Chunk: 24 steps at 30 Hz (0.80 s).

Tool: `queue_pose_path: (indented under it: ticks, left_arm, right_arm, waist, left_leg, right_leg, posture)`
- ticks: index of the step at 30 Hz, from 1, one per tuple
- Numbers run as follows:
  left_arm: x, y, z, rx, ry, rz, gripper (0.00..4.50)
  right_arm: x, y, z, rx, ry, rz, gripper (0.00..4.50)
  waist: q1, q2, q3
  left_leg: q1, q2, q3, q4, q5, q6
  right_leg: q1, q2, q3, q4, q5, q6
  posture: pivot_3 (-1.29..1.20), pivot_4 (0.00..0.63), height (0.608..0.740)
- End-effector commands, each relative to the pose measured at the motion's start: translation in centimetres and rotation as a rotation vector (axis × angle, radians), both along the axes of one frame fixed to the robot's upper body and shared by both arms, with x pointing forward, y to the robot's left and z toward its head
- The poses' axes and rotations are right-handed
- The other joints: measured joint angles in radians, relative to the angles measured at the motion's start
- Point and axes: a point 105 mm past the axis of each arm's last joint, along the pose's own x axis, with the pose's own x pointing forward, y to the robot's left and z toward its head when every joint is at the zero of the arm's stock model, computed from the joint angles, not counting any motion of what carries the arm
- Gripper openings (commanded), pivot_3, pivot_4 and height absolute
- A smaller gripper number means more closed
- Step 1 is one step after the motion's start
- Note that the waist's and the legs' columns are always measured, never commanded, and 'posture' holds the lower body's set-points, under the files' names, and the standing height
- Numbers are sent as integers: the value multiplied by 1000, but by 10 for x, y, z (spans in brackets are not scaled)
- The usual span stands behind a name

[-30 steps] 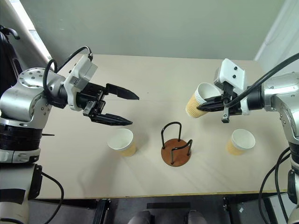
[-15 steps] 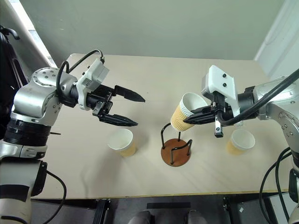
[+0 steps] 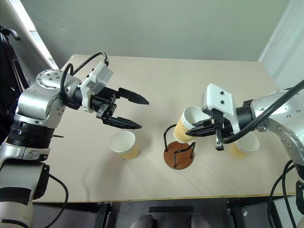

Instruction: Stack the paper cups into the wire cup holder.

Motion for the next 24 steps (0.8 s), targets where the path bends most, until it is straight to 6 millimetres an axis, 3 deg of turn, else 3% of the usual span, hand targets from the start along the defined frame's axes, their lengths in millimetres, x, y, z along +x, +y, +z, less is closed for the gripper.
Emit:
queue_pose_path:
  ticks: [1, 4, 7, 12, 17, 20, 24]
  left_arm:
    - [-7, -1, 15, -14, -56, -37, 4500]
    - [-7, 0, 15, -16, -56, -34, 4500]
    - [-7, 0, 15, -17, -56, -32, 4500]
    - [-8, -1, 15, -23, -55, -27, 4500]
    - [-8, -3, 16, -43, -47, -18, 4500]
    - [-8, -7, 16, -69, -45, -19, 4500]
    - [-10, -10, 14, -79, -37, -26, 4500]
  right_arm:
    - [-3, 4, 0, -12, -41, 37, 11]
    - [-1, 7, -5, -16, -40, 49, 11]
    - [2, 11, -8, -16, -44, 55, 649]
    - [7, 18, -7, 17, -61, 55, 2384]
    - [20, 23, 9, 112, -113, -2, 4200]
    - [28, 18, 31, 217, -144, -66, 4200]
    - [29, 5, 32, 215, -137, -118, 4200]
  waist:
    - [0, 0, 0]
    - [0, 0, 0]
    - [-1, 0, 0]
    - [0, 0, 0]
    - [-1, 0, 0]
    - [-1, 0, 0]
    - [3, 0, 0]
  left_leg:
    - [0, 0, 0, 0, 0, 0]
    - [0, 0, 0, 0, 0, 0]
    - [0, 0, 0, 0, 0, 0]
    - [0, 0, 0, 0, 0, 0]
    - [0, 0, 0, 0, 0, 0]
    - [0, 0, 0, 1, 0, 0]
    - [0, 0, -1, 0, 0, 0]
  right_leg:
    - [0, 0, 0, 0, 0, 0]
    - [0, 0, 0, 0, 0, 0]
    - [0, 0, 0, 0, 0, 0]
    - [0, 0, 0, 0, 0, 0]
    - [0, 0, 0, 0, 0, 0]
    - [0, 0, 0, 0, 0, 0]
    - [1, 0, -1, 0, 0, 0]
  posture:
    - [0, 150, 740]
    - [0, 150, 740]
    - [0, 150, 740]
    - [0, 150, 740]
    - [0, 150, 740]
    - [0, 150, 740]
    - [0, 150, 740]
